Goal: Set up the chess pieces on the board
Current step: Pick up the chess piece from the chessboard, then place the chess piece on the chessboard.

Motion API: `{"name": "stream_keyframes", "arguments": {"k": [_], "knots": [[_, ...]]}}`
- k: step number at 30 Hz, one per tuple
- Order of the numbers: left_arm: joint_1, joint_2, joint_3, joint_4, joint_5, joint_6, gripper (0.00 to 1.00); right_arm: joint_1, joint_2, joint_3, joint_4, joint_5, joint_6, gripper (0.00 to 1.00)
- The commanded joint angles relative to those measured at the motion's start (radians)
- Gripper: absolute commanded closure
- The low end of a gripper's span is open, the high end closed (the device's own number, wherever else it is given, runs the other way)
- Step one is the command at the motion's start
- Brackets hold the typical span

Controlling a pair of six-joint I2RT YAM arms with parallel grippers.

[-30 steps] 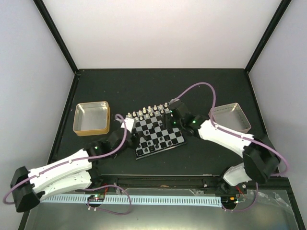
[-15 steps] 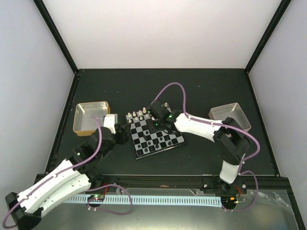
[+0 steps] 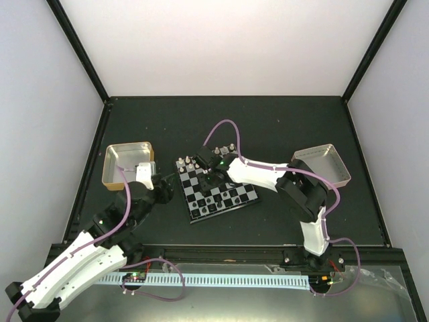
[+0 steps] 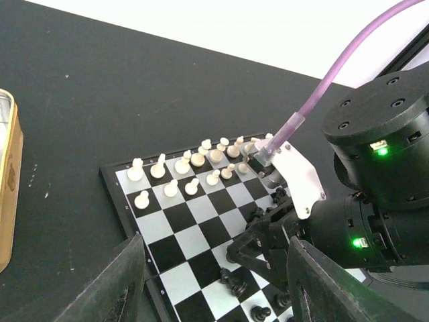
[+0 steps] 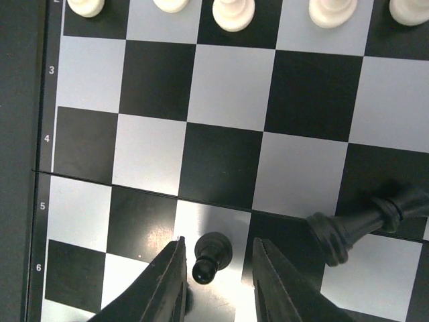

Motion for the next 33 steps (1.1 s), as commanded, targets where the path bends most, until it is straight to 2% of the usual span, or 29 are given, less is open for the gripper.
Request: {"name": "stream_keyframes", "arguments": {"k": [1,8,15,26,33], "knots": [[0.011,-0.012,-0.006,-0.025,-0.011,-0.007,0.40,0.005,0.013,0.028,-0.025,0.002,-0.005,0.74],[0.011,-0.011,-0.009,-0.021,-0.008,-0.008,0.40,0.005,0.019,0.019,-0.016,-0.005,0.000,0.88],[0.011,-0.009,-0.007,-0.024,-0.007,-0.008,0.40,0.005,-0.031,-0.017,0.043,0.041,0.004,0.93],[0.012,-0.002,-0.007,-0.017,-0.006,-0.012,0.40,-0.011,-0.306,-0.210,0.076,0.162,0.037,0.94],[0.012,0.022,-0.009,0.005,0.011,-0.010,0.40,-0.100,-0.389,-0.347,0.022,0.151,0.064,0.94]]}}
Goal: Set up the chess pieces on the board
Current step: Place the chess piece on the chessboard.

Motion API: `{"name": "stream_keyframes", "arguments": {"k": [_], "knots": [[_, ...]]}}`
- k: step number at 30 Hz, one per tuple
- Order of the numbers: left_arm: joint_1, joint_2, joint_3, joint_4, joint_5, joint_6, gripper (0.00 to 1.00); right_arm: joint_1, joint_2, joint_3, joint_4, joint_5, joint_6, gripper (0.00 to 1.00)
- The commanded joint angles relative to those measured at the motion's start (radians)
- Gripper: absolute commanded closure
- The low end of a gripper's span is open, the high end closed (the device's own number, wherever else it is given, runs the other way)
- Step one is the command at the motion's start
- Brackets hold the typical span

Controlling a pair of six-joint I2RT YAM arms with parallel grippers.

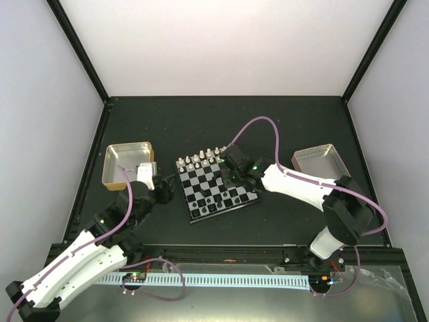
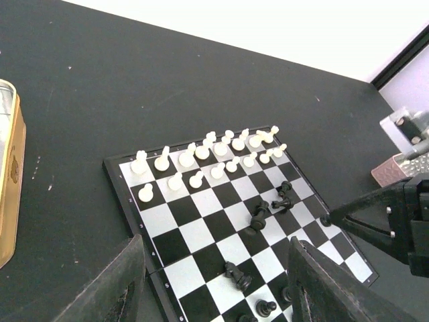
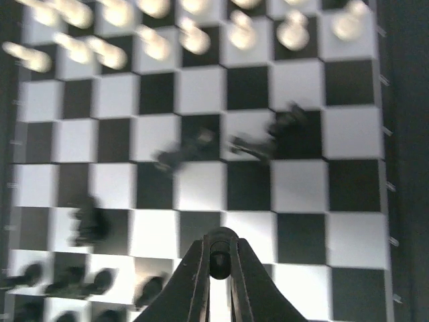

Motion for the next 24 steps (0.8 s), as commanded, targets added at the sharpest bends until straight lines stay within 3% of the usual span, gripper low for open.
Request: {"name": "stream_keyframes", "arguments": {"k": [1,24], "knots": [[0.007,0.017,-0.004,0.021,0.012,-0.007,0.40,-0.062,-0.020,-0.083,-0.041,0.020,0.031,0.94],[0.009,0.045,-0.015,0.038,0.024,-0.014,0.40,-0.084,0.048,-0.120,-0.094,-0.012,0.054,0.93]]}}
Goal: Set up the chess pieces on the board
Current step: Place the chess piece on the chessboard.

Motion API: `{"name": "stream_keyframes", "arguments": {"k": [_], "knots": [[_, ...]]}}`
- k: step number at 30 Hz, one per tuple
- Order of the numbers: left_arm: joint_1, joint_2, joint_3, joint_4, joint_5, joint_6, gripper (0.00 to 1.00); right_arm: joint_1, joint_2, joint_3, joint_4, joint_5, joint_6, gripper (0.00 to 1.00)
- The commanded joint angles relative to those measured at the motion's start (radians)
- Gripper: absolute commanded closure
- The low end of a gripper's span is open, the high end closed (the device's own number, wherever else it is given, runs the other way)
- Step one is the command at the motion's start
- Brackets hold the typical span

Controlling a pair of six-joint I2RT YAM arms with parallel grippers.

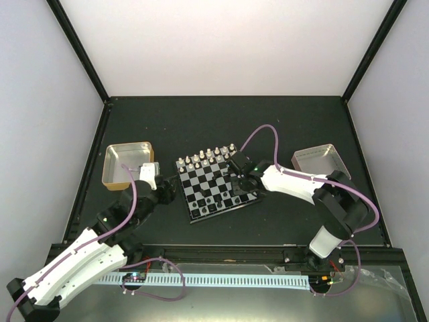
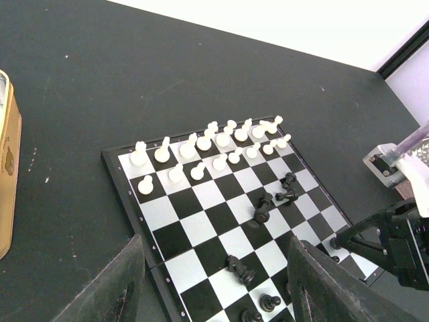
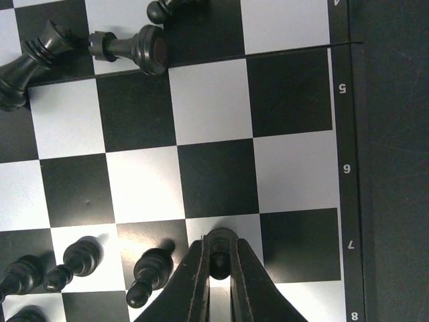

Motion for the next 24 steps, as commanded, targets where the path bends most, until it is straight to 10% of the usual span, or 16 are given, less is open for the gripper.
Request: {"name": "stream_keyframes", "arguments": {"k": [1,24], "knots": [[0.007,0.011,-0.005,0.027,0.012,-0.009,0.40,-0.002,0.000,-0.004,-0.022,0.005,0.019,0.94],[0.009,0.025,-0.022,0.039,0.022,-0.013,0.39,0.010,-0.052,0.092,-0.046,0.000,-0.029,0.67]]}}
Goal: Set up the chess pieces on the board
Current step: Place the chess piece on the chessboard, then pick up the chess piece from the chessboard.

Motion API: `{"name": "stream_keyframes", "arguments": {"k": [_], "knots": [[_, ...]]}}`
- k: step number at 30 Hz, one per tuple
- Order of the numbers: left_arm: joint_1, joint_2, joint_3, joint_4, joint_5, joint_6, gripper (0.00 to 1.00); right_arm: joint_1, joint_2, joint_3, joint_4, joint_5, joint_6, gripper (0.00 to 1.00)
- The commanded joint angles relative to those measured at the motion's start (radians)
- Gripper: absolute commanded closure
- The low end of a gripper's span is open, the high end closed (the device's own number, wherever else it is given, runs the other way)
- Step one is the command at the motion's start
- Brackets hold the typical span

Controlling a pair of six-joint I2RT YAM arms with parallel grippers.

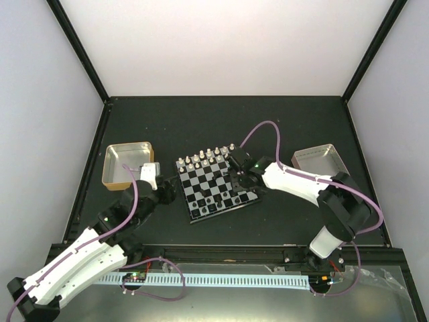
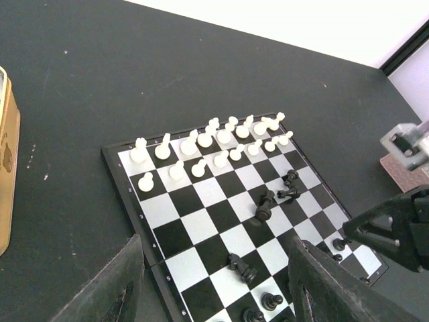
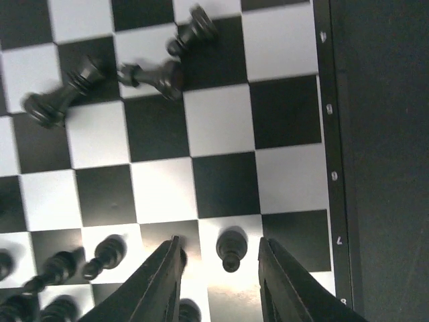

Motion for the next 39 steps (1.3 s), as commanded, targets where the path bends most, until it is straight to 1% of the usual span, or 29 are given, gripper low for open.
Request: {"name": "stream_keyframes", "arguments": {"k": [1,5,9,15,19,25,39], "knots": [[0.009,0.030,-0.017,0.035,0.026,-0.015,0.39,0.019,-0.034,0.061,0.019,-0.017,-0.052,0.67],[0.027,0.085,-0.019,0.040,0.061,-0.039,0.39,0.072,-0.004,0.119,0.044,-0.066,-0.099,0.67],[0.076,0.123,-0.027,0.049,0.122,-0.061,0.40,0.130,0.076,0.192,0.041,-0.092,-0.134,0.66],[0.158,0.129,-0.056,0.067,0.218,-0.081,0.40,0.188,0.191,0.287,0.012,-0.124,-0.166,0.64],[0.188,0.123,-0.066,0.071,0.247,-0.082,0.40,0.201,0.251,0.329,0.000,-0.135,-0.179,0.63],[0.203,0.119,-0.070,0.072,0.261,-0.081,0.40,0.208,0.318,0.384,-0.028,-0.130,-0.185,0.63],[0.221,0.107,-0.082,0.075,0.273,-0.081,0.39,0.210,0.370,0.394,-0.044,-0.127,-0.193,0.69]]}}
